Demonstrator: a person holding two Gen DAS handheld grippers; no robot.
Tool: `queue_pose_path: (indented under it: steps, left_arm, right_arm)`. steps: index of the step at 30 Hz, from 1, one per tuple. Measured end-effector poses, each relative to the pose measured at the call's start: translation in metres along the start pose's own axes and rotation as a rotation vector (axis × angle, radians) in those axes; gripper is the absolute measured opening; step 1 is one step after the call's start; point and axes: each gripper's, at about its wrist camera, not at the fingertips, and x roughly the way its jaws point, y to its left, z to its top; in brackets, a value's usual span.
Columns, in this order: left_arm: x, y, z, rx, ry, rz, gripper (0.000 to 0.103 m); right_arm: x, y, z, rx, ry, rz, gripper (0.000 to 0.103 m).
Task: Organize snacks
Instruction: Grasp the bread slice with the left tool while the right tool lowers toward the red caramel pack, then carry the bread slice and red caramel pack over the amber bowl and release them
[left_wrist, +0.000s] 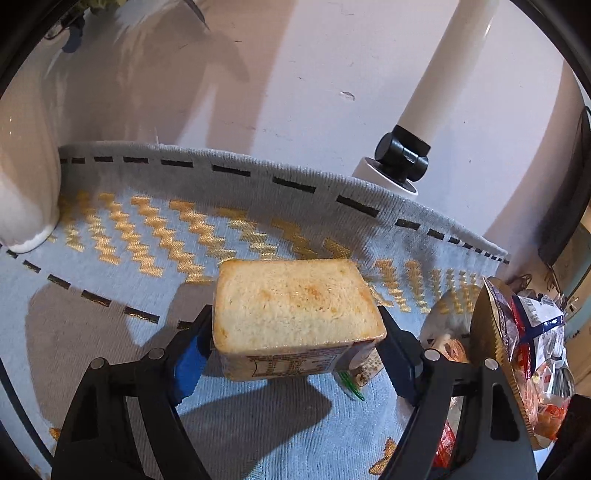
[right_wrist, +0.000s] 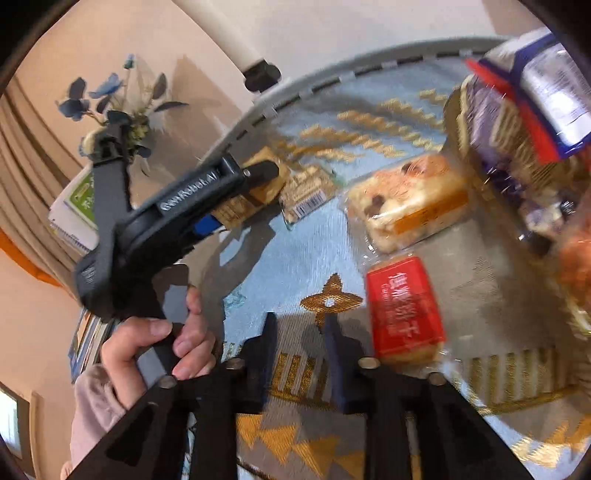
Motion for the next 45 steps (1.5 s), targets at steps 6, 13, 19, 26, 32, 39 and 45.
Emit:
queue_pose_path:
  steps: [6, 13, 19, 26, 32, 39, 45]
  left_arm:
    - [-0.003, 0.001, 0.000, 0.002, -0.002, 0.003, 0.080]
    - [-0.002, -0.003, 0.001, 0.003, -0.002, 0.007, 0.080]
    - [-0.004, 0.000, 0.000, -0.017, -0.003, 0.003, 0.080]
    - [-0.006, 0.001, -0.001, -0.017, -0.008, 0.008, 0.081]
    - [-0.008, 0.001, -0.001, -0.028, -0.019, 0.014, 0.081]
    - [-0.012, 0.002, -0.003, -0.025, -0.035, 0.038, 0.081]
    - [-0.011, 0.002, -0.002, -0.032, -0.029, 0.047, 0.081]
  right_arm:
    - [-0.013, 0.008, -0.005, -0.078, -0.014, -0.062, 0.054]
    - [-0.028, -0.002, -0.018, -0.036, -0.083, -0.239, 0.078]
    - [-0.011, -0.002, -0.004, -0.034, -0.072, -0.279, 0.082]
    - [0.004, 0.019, 0.001, -0.174, -0.018, -0.278, 0.034]
    - [-0.006, 0.022, 0.000, -0.182, -0.067, -0.183, 0.034]
    - [-0.017, 0.026, -0.007, -0.182, -0.101, -0.111, 0.034]
    - [-0.017, 0.024, -0.005, -0.165, -0.102, -0.087, 0.034]
